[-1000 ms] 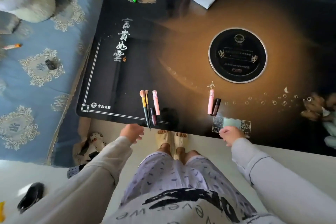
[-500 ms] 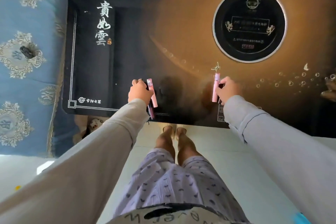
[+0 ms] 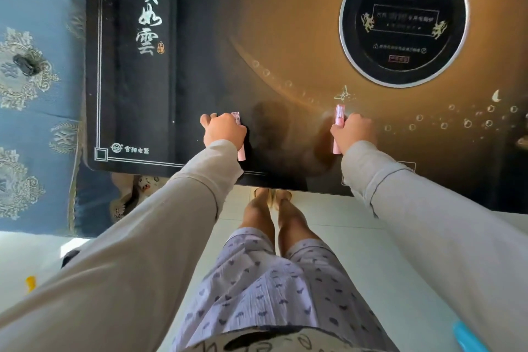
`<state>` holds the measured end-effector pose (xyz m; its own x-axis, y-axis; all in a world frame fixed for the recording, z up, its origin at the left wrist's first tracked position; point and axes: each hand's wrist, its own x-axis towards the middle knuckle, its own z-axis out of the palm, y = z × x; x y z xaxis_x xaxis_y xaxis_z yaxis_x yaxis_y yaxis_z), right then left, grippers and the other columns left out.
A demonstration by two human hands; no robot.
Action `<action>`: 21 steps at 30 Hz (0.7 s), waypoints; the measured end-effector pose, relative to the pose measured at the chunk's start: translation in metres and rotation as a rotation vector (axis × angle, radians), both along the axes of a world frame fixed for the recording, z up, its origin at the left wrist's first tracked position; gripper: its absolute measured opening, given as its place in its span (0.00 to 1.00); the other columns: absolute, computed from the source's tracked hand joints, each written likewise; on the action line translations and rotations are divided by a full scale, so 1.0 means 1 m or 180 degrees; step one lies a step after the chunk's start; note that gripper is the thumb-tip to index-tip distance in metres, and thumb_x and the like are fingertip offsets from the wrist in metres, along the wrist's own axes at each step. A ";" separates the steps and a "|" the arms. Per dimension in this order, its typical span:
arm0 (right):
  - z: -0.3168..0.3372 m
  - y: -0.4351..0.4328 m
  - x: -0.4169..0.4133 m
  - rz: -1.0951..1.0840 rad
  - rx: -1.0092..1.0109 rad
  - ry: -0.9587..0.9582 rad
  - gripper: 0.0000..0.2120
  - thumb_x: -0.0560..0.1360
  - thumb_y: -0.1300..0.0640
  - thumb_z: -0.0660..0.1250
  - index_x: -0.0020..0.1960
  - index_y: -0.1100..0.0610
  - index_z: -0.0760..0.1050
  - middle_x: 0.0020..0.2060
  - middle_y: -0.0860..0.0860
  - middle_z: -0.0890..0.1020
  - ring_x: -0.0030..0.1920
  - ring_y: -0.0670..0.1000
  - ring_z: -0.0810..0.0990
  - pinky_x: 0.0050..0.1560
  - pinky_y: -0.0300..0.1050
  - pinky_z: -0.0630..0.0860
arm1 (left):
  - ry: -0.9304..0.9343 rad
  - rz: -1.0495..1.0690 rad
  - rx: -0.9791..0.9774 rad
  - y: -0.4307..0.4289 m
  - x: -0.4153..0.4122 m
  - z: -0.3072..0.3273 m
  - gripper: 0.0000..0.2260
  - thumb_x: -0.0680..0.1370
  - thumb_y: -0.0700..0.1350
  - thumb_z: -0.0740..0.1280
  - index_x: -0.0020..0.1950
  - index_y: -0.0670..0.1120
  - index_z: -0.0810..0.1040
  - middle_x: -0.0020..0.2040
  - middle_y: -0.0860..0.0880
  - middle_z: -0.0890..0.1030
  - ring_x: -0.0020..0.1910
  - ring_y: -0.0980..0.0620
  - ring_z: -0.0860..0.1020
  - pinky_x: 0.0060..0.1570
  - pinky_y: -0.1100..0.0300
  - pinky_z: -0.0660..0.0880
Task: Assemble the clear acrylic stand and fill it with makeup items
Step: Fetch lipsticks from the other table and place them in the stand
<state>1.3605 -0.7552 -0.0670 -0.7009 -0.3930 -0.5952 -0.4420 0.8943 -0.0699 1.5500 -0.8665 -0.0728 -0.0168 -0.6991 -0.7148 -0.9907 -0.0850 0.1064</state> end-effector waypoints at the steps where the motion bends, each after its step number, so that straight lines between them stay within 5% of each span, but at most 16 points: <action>1: 0.003 0.001 0.000 -0.0041 -0.0017 -0.0089 0.15 0.75 0.55 0.63 0.54 0.65 0.76 0.49 0.63 0.81 0.50 0.62 0.80 0.44 0.46 0.73 | 0.0054 0.0013 -0.0017 0.001 0.001 0.002 0.14 0.76 0.42 0.59 0.58 0.37 0.75 0.62 0.38 0.72 0.68 0.40 0.63 0.55 0.49 0.72; 4: 0.013 0.008 0.003 -0.0151 -0.0163 -0.0554 0.10 0.73 0.55 0.64 0.40 0.61 0.78 0.39 0.60 0.80 0.44 0.61 0.79 0.43 0.46 0.73 | 0.0419 0.0131 -0.0078 0.007 0.008 0.015 0.13 0.77 0.44 0.61 0.56 0.38 0.77 0.61 0.37 0.73 0.61 0.38 0.71 0.55 0.51 0.71; 6: 0.023 0.020 0.008 -0.0279 -0.0345 -0.0875 0.13 0.71 0.56 0.65 0.30 0.56 0.70 0.31 0.55 0.75 0.39 0.57 0.75 0.39 0.43 0.69 | 0.0708 0.0254 0.0095 0.013 0.017 0.024 0.13 0.77 0.44 0.61 0.56 0.36 0.75 0.53 0.37 0.76 0.55 0.37 0.75 0.51 0.53 0.71; 10: 0.043 0.058 0.020 -0.0322 -0.0489 -0.1168 0.06 0.71 0.57 0.68 0.39 0.57 0.72 0.38 0.55 0.77 0.39 0.54 0.73 0.33 0.38 0.66 | 0.0963 0.0754 0.0569 0.037 0.044 0.042 0.16 0.78 0.43 0.59 0.64 0.40 0.70 0.54 0.37 0.78 0.48 0.39 0.78 0.52 0.53 0.76; 14: 0.054 0.103 0.030 -0.0653 -0.0425 -0.1448 0.04 0.71 0.60 0.67 0.40 0.59 0.72 0.41 0.57 0.78 0.41 0.55 0.76 0.47 0.52 0.79 | 0.0880 0.0746 0.0550 0.072 0.081 0.055 0.12 0.78 0.43 0.61 0.57 0.38 0.75 0.54 0.36 0.81 0.53 0.38 0.80 0.58 0.48 0.76; 21: 0.058 0.160 0.038 -0.0764 -0.0295 -0.1433 0.04 0.71 0.61 0.67 0.42 0.61 0.74 0.41 0.57 0.78 0.43 0.57 0.76 0.51 0.60 0.79 | 0.0423 0.0646 0.0568 0.124 0.136 0.060 0.12 0.76 0.43 0.65 0.58 0.42 0.77 0.56 0.40 0.81 0.54 0.41 0.80 0.55 0.56 0.74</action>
